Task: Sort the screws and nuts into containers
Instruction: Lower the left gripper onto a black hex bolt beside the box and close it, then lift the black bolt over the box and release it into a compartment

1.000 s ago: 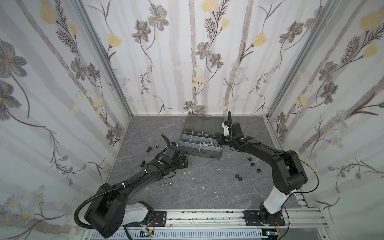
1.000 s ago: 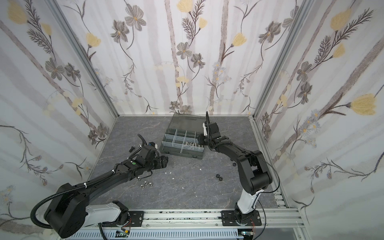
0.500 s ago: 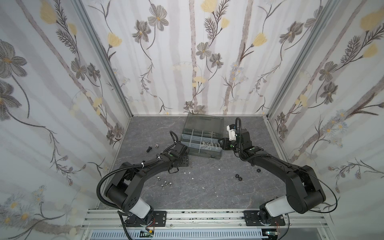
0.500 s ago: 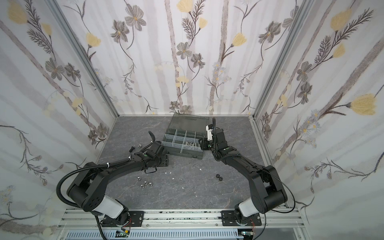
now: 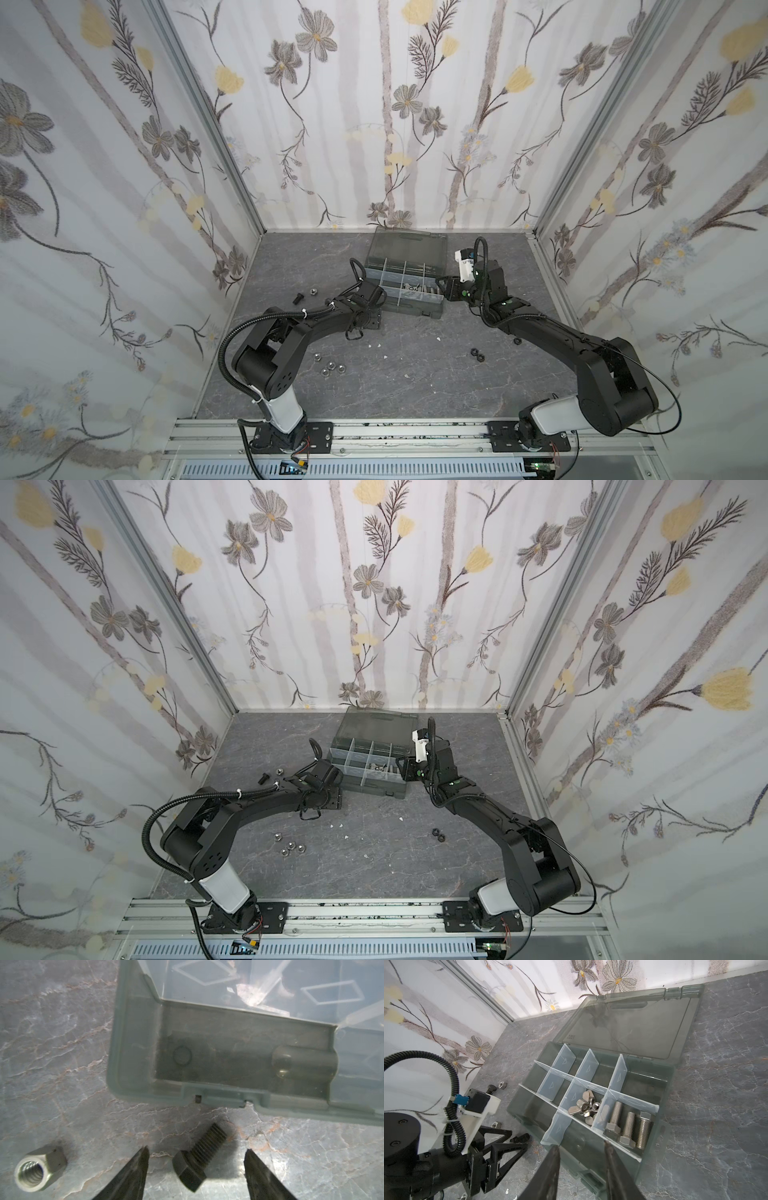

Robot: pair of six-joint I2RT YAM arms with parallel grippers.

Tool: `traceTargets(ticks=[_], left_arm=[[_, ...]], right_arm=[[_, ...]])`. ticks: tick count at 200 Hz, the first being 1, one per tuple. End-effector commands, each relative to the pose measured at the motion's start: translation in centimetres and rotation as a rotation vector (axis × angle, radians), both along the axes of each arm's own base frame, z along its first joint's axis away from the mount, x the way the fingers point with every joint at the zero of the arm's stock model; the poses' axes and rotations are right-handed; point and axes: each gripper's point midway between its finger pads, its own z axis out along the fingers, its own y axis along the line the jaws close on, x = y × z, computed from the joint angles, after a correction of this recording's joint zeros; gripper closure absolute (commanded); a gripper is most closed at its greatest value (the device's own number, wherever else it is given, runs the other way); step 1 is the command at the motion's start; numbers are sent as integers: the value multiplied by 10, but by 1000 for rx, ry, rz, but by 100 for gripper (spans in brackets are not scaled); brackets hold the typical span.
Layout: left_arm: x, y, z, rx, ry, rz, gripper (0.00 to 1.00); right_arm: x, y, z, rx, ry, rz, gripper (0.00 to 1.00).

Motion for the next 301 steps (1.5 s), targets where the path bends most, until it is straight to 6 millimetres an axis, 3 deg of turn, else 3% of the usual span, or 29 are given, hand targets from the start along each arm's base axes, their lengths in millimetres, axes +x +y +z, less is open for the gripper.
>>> traceTargets(ticks=[1,32,118,209,261,301], left_arm=[[4,-7,0,23,-10,-20,30],[4,-18,-2,42,-7,-46,36],[-18,-31,-12,36,23,-74,54],[-19,-44,-14,40,31,-99,72],[-18,-49,1,8,11,-103,79],[-16,-55,27,-41,-24,-106,79]], right_arm=[[5,-3,10,6,-50,-25,63],[5,-4,11,2,-52,-26,63],[4,-4,11,1,-55,-25,63],[4,-4,8,0,-50,-22,63],[5,-3,8,0,-48,-21,63],[3,-2,6,7,-44,-15,63]])
